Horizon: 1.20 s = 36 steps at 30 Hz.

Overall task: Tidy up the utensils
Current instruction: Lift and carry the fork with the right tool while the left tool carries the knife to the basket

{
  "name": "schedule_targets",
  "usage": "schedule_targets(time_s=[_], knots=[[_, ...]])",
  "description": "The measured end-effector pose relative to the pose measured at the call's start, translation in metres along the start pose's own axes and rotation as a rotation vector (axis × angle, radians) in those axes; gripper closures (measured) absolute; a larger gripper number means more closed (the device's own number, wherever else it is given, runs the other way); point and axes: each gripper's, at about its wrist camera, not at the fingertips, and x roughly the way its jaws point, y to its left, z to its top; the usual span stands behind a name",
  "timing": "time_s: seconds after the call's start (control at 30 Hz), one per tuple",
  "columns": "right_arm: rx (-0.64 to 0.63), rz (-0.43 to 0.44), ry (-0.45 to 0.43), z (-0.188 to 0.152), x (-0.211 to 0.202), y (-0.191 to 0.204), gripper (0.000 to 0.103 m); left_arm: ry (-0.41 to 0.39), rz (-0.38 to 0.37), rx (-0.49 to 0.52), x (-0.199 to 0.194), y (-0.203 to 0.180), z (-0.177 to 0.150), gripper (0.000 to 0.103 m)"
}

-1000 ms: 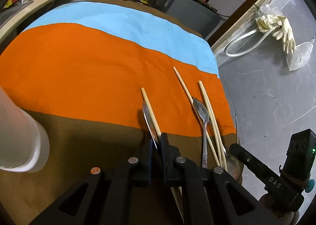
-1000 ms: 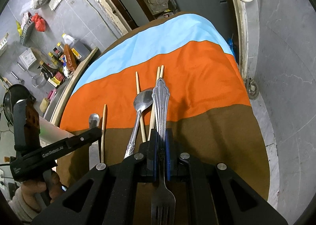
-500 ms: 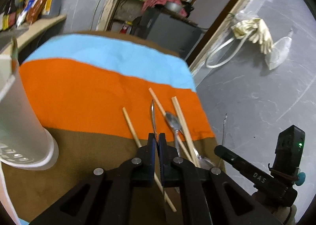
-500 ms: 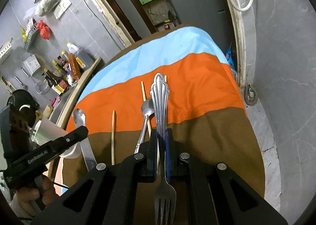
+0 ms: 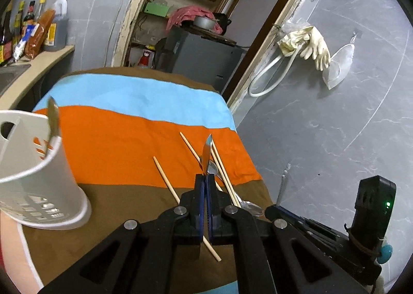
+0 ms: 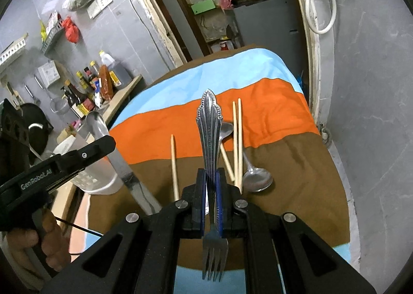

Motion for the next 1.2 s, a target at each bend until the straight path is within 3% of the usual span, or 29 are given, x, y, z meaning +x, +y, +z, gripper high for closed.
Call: schedule_targets(time_s=[0.3, 0.43, 0.57, 0.93, 1.2], knots=[[-0.035, -0.025, -0.136, 0.002, -0.039, 0.037, 0.097, -0.087, -0.028, 0.027, -0.044, 0.008, 0.021, 0.101], [-0.062, -0.017, -0.19, 0.015, -0.053, 0.058, 0.097, -0.122, -0.06, -0.012, -0.068, 0.015, 0.04, 0.101], [-0.118, 0.014, -0.259, 0.036, -0.07, 0.086, 0.097, -0.182, -0.04, -0.015, -0.098, 0.027, 0.063, 0.101], [-0.252, 0.203, -0.411, 0.09, -0.079, 0.179, 0.097, -0.343, 0.099, -0.011, -0.175, 0.068, 0.101, 0.101], [-0.322, 0.304, -0.388, 0.092, -0.05, 0.236, 0.097, -0.411, 0.242, -0.06, -0.214, 0.117, 0.097, 0.101]])
